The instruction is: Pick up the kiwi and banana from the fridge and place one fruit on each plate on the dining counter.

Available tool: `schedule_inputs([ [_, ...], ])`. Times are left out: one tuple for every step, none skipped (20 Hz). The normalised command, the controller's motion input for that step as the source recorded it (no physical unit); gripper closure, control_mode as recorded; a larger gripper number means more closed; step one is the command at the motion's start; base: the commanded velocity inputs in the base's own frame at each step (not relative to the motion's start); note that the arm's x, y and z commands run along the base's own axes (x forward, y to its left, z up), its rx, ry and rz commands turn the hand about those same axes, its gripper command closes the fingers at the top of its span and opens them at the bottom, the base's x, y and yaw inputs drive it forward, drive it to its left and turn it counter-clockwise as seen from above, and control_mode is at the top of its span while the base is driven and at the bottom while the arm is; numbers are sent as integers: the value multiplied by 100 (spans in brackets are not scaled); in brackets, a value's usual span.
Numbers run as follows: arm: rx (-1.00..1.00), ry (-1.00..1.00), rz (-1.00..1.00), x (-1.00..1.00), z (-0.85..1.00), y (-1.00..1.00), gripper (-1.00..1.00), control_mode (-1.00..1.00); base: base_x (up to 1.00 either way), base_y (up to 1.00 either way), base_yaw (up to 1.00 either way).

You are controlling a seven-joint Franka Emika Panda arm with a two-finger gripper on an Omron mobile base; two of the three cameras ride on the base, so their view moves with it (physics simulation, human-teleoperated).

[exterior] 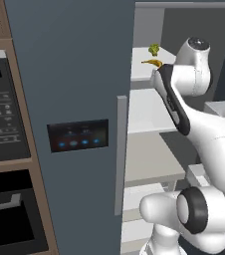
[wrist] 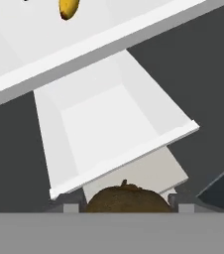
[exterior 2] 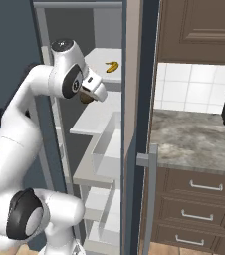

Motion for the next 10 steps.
schedule_inputs([
  [-14,0,7,-64,-10,42,100,-100,0,0,0],
  [-7,0,6,-62,-10,36,100,-100,0,0,0],
  [-2,0,5,-64,-7,26,100,-100,0,0,0],
  [0,0,0,-75,0,12,100,-100,0,0,0],
  [0,-1,0,-74,0,10,100,-100,0,0,0],
  [0,-1,0,-74,0,6,100,-100,0,0,0],
  [-1,-2,0,-73,0,6,100,-100,0,0,0],
  [-1,0,0,-57,-9,1,100,-100,0,0,0],
  [0,-4,1,-43,-4,3,100,-100,0,0,0],
  [0,-5,0,-45,-4,0,100,-100,0,0,0],
])
